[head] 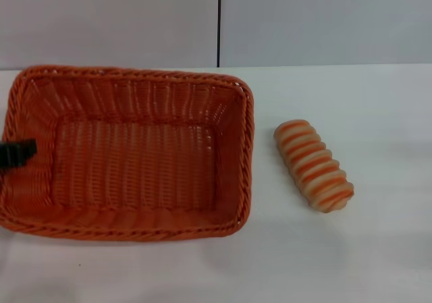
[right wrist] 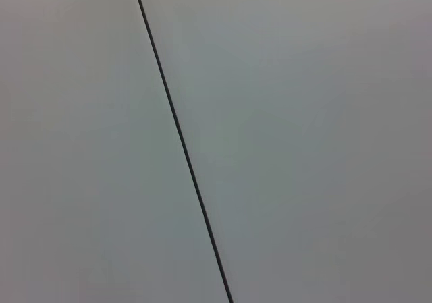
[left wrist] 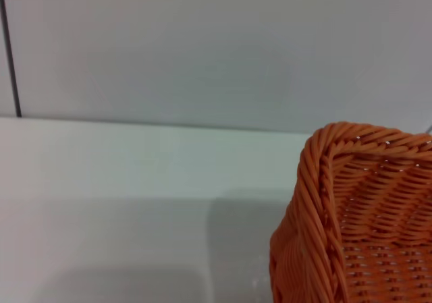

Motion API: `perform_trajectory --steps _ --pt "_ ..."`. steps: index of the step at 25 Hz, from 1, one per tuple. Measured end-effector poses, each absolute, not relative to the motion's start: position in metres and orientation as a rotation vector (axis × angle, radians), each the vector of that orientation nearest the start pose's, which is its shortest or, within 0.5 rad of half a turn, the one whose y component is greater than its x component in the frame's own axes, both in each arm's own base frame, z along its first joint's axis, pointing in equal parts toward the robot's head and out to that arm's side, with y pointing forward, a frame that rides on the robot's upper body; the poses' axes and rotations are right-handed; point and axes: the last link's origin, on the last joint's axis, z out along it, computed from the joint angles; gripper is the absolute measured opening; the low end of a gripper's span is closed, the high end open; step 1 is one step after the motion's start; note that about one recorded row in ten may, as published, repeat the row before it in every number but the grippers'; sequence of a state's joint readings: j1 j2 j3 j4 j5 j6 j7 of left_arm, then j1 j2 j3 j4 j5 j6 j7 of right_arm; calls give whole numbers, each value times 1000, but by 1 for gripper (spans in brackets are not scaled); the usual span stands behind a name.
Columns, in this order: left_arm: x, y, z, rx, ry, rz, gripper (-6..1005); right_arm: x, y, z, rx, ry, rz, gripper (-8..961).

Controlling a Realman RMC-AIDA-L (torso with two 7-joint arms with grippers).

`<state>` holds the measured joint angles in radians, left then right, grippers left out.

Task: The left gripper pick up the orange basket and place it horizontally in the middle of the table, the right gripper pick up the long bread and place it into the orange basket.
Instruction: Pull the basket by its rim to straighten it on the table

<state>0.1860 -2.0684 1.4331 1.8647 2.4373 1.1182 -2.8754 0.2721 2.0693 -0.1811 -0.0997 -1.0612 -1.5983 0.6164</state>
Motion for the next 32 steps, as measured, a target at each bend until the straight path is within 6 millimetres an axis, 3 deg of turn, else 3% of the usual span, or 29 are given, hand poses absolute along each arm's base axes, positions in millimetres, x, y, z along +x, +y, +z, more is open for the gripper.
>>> perform_trajectory --steps 8,26,32 --pt "-262 252 60 -1951 -1369 -101 154 375 254 81 -1209 543 1049 602" --pt "-265 256 55 -1952 -1443 -169 179 377 254 80 -1208 556 1039 591" --pt "-264 261 62 -1944 -1434 -178 479 377 254 79 -1211 563 1035 587"
